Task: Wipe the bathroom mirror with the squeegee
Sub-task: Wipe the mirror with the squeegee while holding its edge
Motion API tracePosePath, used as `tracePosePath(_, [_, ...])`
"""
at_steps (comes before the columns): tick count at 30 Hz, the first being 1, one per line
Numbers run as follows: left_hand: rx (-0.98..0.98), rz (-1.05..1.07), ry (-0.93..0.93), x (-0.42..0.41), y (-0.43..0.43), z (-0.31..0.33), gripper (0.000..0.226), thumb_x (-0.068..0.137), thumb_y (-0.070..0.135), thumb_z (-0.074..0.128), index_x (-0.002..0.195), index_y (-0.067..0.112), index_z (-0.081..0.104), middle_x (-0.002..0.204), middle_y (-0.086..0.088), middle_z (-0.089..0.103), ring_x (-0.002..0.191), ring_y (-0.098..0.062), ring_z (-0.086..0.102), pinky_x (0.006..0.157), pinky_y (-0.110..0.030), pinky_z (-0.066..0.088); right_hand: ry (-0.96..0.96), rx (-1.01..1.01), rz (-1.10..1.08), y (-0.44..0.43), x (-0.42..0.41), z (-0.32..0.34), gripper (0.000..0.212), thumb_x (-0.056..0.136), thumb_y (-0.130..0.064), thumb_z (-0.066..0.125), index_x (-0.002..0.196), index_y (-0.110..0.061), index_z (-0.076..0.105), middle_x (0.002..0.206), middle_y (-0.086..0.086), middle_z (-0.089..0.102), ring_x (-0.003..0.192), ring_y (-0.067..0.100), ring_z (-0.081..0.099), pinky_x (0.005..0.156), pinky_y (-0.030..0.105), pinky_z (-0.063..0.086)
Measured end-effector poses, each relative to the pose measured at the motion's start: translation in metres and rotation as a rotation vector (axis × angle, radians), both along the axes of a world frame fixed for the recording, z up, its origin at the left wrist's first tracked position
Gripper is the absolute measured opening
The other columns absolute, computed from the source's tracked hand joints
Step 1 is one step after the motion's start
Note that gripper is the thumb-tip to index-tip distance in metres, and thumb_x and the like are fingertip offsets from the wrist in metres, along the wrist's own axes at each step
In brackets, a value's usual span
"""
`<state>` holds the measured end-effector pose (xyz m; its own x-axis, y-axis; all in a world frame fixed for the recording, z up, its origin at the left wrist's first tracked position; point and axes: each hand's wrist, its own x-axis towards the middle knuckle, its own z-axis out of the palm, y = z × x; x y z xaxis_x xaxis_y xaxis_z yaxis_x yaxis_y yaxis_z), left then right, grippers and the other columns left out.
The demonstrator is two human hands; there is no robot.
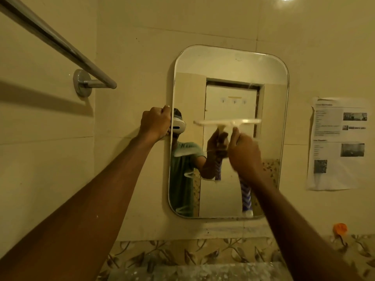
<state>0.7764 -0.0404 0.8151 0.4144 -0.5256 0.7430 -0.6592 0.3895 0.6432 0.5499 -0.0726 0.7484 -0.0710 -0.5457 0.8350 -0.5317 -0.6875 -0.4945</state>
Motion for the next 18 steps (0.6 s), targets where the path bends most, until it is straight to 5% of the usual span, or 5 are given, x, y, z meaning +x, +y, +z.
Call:
tracePosePath(5, [-0.028,0.104,-0.049,-0.005,-0.003,-0.017,0.046,0.097,0.033,0.037,0.072,0.003,0.062,0.078,-0.018,0.068,0.075,-0.032,0.066,0.064,-0.035,0.055,0.007,0.060,-0.047,0.017,-0.010,-0.107,0.048,0.094,-0.059,0.020,0.063,-0.034,0.047,0.049,-0.014,0.050,0.050,-0.011,0.056,0.032,0.008,0.033])
tracePosePath(10, [-0.076,0.249,-0.097,-0.011,-0.009,-0.035,0.044,0.098,0.032,0.039,0.079,0.002,0.066,0.074,-0.009,0.060,0.075,-0.021,0.057,0.046,-0.015,0.031,-0.002,0.014,-0.013,-0.003,-0.054,-0.008,0.050,0.105,-0.041,0.028,0.065,-0.021,0.051,0.052,-0.005,0.049,0.034,-0.004,0.046,0.031,0.008,0.032])
tracePosePath(13, [-0.123,0.279,-0.104,-0.011,-0.015,-0.036,0.044,0.098,0.033,0.040,0.085,0.002,0.068,0.079,-0.012,0.065,0.077,-0.021,0.060,0.046,-0.012,0.031,-0.056,0.004,-0.002,-0.015,-0.073,0.045,0.050,0.105,-0.040,0.029,0.066,-0.018,0.050,0.054,-0.002,0.049,0.030,-0.003,0.043,0.031,0.008,0.032])
tracePosePath(18, [-0.137,0.295,-0.092,-0.013,-0.016,-0.038,0.043,0.097,0.033,0.041,0.071,0.008,0.064,0.061,-0.005,0.058,0.064,-0.021,0.060,0.047,-0.019,0.036,-0.108,0.086,-0.098,-0.020,-0.064,-0.059,0.049,0.105,-0.040,0.028,0.066,-0.022,0.052,0.051,-0.004,0.049,0.036,0.000,0.045,0.031,0.012,0.031])
